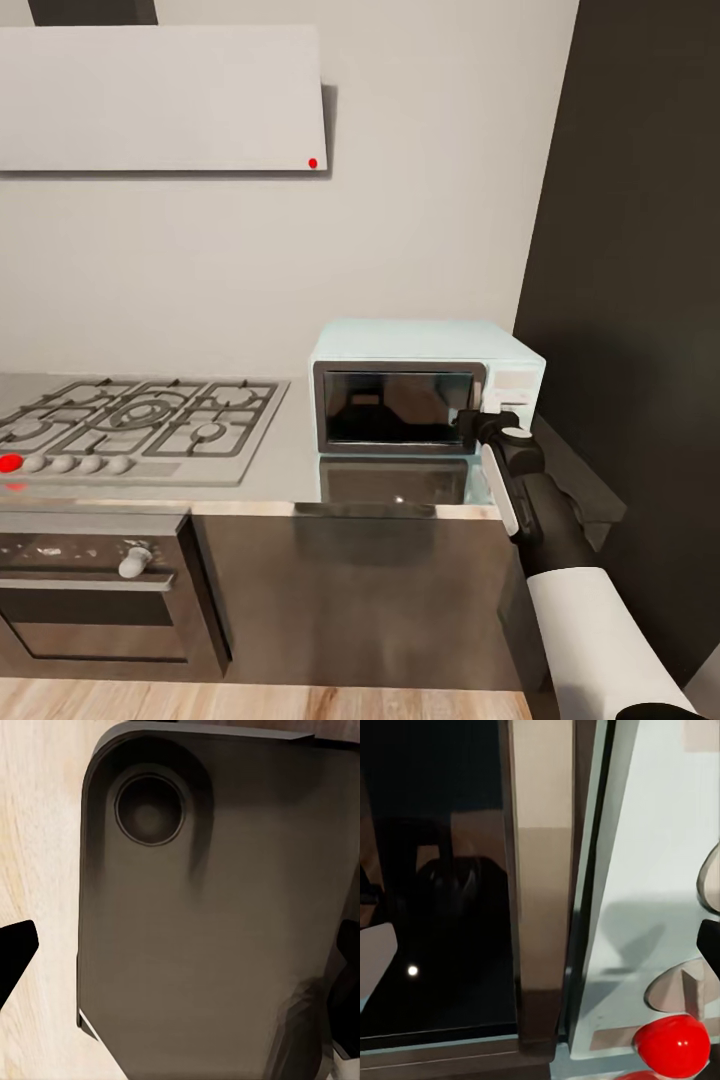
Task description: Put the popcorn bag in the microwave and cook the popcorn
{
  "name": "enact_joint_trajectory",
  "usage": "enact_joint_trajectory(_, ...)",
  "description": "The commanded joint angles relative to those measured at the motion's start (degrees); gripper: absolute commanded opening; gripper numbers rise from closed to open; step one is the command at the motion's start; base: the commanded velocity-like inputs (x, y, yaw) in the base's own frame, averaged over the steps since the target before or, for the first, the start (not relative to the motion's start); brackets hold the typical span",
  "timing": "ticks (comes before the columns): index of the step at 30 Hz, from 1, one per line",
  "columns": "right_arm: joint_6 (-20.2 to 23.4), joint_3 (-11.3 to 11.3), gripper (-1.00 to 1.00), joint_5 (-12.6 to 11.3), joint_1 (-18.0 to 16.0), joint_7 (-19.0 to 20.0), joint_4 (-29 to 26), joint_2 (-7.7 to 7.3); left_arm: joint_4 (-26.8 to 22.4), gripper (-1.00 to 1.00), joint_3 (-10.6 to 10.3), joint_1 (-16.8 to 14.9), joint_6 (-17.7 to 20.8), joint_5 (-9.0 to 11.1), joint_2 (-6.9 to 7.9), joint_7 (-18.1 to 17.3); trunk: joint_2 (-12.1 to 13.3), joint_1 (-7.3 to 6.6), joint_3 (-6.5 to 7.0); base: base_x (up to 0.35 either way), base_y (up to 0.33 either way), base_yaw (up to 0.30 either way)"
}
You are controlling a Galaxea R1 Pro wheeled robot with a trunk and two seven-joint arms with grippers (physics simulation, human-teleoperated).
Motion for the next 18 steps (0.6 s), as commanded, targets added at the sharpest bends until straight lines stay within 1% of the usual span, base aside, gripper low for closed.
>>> enact_joint_trajectory(1, -0.09, 0.04, 1.00, 0.65, -0.64, -0.17, 0.91, -0.02, -0.02, 1.00, 0.00, 0.00, -0.04, 0.53, -0.02, 0.10, 0.01, 0.01, -0.05, 0.007, 0.000, 0.000)
enact_joint_trajectory(13, -0.07, 0.05, 1.00, 0.65, -0.64, -0.07, 0.91, -0.02, -0.03, 1.00, 0.00, 0.03, -0.04, 0.53, -0.02, 0.10, 0.01, 0.01, -0.05, 0.000, 0.000, 0.000)
enact_joint_trajectory(14, -0.07, 0.05, -1.00, 0.65, -0.64, -0.07, 0.91, 0.02, -0.02, 1.00, 0.00, 0.02, -0.04, 0.53, -0.02, 0.10, 0.01, 0.01, -0.05, 0.000, 0.000, 0.000)
enact_joint_trajectory(18, -0.02, 0.05, -1.00, 0.63, -0.64, -0.06, 0.89, 0.05, -0.02, 1.00, 0.00, 0.01, -0.04, 0.53, -0.02, 0.10, 0.01, 0.01, -0.05, 0.000, 0.000, 0.000)
